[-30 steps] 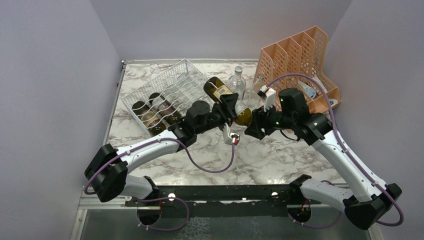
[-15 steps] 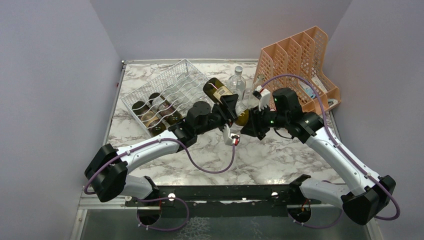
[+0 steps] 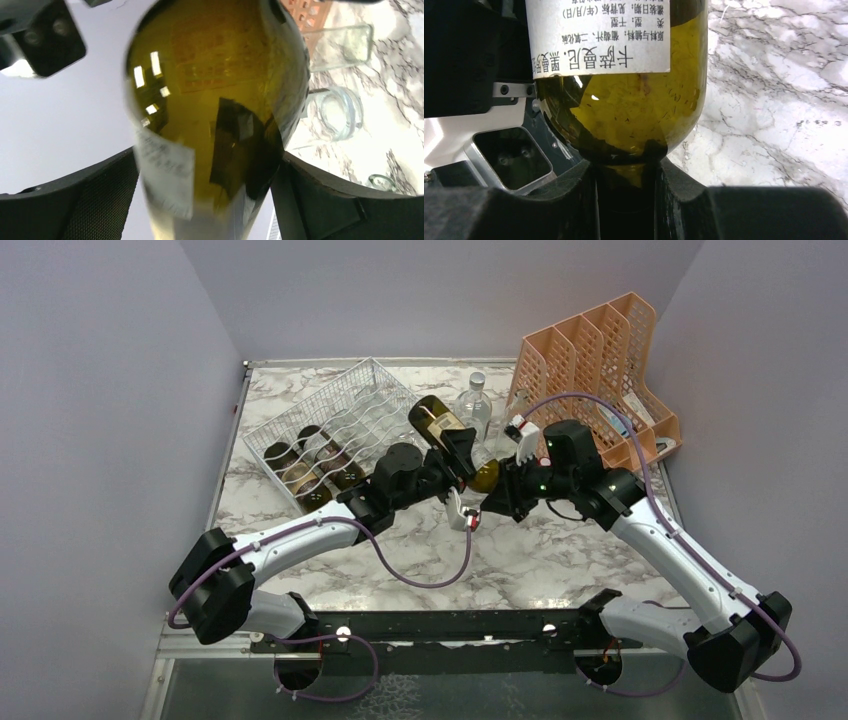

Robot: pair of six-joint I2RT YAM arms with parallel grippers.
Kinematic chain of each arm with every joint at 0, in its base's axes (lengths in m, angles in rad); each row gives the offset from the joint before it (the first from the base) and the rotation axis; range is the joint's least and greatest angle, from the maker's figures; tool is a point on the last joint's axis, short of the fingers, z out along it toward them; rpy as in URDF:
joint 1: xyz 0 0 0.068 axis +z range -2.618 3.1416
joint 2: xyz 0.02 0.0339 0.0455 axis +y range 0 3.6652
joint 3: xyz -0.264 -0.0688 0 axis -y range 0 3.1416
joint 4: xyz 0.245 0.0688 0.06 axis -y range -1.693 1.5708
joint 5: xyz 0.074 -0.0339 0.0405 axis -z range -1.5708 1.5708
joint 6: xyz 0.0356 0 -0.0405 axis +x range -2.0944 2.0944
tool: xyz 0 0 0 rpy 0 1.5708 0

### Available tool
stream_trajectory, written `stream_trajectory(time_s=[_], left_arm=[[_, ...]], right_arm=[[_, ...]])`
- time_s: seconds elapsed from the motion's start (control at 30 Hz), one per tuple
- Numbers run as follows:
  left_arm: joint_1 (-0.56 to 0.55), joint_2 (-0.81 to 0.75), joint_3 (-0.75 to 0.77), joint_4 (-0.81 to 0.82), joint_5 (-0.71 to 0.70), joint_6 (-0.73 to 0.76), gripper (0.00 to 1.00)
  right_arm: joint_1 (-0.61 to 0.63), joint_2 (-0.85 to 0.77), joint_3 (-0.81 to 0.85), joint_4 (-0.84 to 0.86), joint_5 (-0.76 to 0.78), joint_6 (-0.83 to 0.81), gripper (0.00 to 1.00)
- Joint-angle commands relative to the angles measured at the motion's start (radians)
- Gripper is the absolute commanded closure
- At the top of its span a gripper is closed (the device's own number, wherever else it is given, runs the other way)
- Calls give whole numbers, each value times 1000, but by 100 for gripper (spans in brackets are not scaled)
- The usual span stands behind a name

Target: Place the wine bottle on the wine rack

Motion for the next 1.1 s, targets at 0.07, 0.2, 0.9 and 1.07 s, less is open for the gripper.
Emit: stream_trajectory(time_s=[0.07, 0.2, 0.9, 1.07], left_arm=[[-15, -39, 41, 102, -2, -161, 1], [-15, -68, 1, 103, -40, -282, 1], [7, -410, -51, 142, -764, -1478, 1], [7, -468, 22, -44, -801, -1572, 1]], right_arm=[[-7, -72, 34, 100, 242, 55, 99], [-7, -84, 59, 92, 317, 57, 99], [-7, 28, 77, 213, 46, -34, 99], [-6, 98, 84, 299, 16, -20, 99]])
